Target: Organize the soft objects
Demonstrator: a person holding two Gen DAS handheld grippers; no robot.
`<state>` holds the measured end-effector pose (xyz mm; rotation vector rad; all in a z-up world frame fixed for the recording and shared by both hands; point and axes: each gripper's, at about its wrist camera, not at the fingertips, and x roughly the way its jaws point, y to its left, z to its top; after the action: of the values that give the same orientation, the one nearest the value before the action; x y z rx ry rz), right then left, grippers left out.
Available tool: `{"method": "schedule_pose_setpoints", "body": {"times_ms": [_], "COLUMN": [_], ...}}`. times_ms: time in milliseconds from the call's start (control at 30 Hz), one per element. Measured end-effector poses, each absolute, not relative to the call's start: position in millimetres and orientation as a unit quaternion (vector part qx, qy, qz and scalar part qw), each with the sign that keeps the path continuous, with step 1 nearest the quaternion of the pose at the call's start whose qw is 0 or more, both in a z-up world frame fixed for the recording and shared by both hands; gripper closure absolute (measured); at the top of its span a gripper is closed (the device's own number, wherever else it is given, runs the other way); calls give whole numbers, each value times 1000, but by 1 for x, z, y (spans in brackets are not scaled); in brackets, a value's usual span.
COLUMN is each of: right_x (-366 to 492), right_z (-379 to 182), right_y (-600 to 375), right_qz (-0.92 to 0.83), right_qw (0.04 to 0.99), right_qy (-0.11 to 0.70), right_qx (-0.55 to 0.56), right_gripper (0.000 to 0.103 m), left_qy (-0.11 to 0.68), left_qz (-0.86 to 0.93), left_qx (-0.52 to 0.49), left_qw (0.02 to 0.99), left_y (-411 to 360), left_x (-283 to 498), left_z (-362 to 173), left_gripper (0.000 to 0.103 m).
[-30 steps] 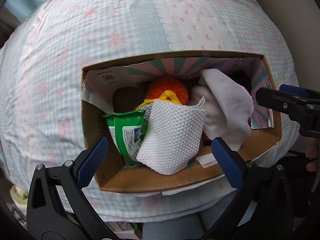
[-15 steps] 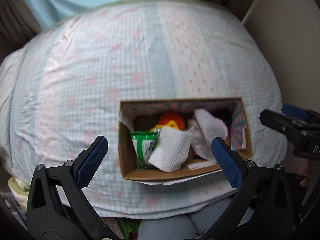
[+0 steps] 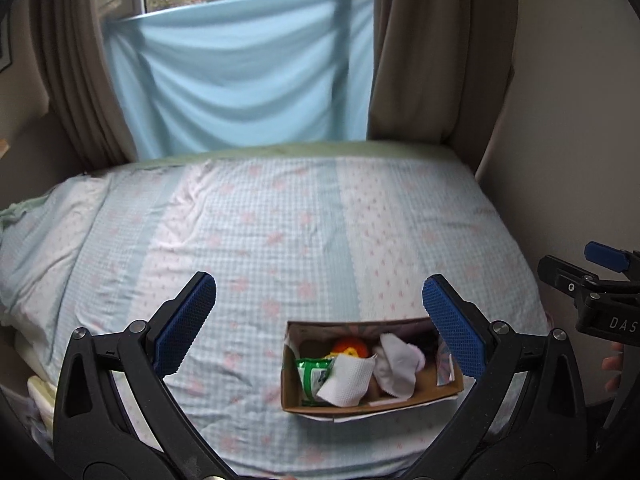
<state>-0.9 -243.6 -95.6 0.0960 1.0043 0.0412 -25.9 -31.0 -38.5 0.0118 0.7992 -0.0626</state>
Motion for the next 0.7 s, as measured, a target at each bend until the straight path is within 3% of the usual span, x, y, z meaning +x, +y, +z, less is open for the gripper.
{"method": "schedule_pose_setpoints", "body": {"times_ms": [267,700], "right_x": [-28,-40], "right_z": [-51,-39], "right_y": [-245,-243], "right_qz": [-8,-27], "right_qw": [907,920], "right_qy": [420,390], "right_qx": [33,24], "right_gripper": [7,7], "left_qy": [341,319], "left_qz": [-29,-23], "left_qx": [1,9], "left_qw": [940,947], "left_y": [-27,-29], "left_x": [-47,-55], "left_z": [-17,-8], "left_gripper": [0,0]}}
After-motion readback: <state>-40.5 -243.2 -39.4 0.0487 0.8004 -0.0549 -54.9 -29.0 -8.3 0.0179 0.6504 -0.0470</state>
